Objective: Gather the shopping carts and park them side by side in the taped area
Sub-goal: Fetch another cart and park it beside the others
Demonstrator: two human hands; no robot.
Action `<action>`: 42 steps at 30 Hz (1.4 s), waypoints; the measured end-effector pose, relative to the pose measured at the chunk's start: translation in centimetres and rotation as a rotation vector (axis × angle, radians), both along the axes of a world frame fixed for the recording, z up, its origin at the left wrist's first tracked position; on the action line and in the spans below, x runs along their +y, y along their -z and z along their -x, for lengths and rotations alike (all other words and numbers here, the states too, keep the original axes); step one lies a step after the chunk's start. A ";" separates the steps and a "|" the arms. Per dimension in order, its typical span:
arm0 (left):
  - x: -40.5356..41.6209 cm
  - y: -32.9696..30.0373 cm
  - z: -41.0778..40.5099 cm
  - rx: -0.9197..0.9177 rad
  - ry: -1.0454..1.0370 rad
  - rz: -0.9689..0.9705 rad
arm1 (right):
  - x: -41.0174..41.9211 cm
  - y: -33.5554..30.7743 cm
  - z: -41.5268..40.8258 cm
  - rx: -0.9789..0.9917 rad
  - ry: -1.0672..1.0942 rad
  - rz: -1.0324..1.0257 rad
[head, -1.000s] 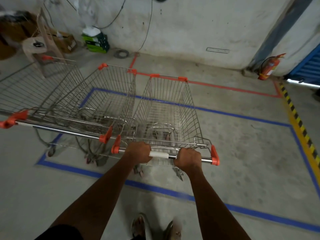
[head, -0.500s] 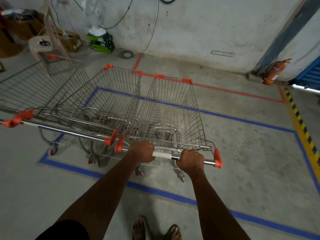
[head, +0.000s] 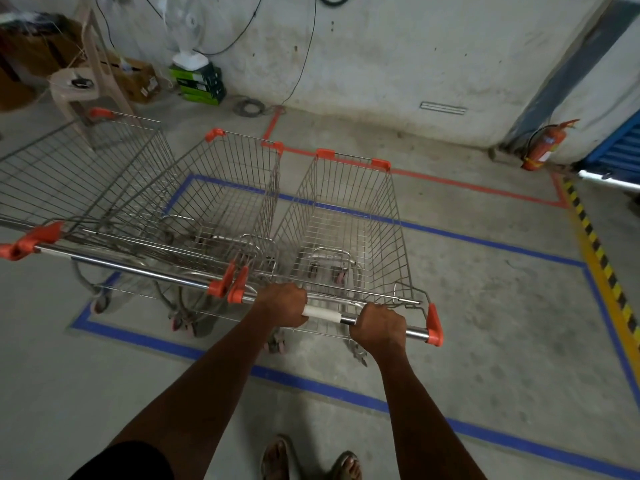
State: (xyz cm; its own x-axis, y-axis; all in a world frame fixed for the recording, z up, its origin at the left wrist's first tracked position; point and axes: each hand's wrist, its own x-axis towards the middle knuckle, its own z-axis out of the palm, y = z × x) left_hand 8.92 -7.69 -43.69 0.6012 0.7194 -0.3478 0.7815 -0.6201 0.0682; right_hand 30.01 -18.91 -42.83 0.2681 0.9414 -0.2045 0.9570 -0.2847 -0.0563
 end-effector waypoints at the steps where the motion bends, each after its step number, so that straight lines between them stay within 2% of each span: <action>1: 0.0 0.1 0.1 0.005 0.005 -0.002 | -0.2 0.0 0.2 0.001 0.008 0.000; 18: -1.1 -0.1 1.5 0.018 0.043 -0.057 | -2.1 0.4 2.0 0.011 0.050 0.016; 42: -0.7 1.0 1.5 -0.034 0.101 -0.027 | -2.6 0.4 1.9 0.012 0.052 0.018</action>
State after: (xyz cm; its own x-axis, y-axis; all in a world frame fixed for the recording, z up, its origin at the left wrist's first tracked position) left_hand 7.41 -8.41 -44.67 0.6821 0.6634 -0.3076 0.7126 -0.6974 0.0762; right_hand 28.11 -21.54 -43.27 0.3141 0.9223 -0.2250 0.9401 -0.3352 -0.0617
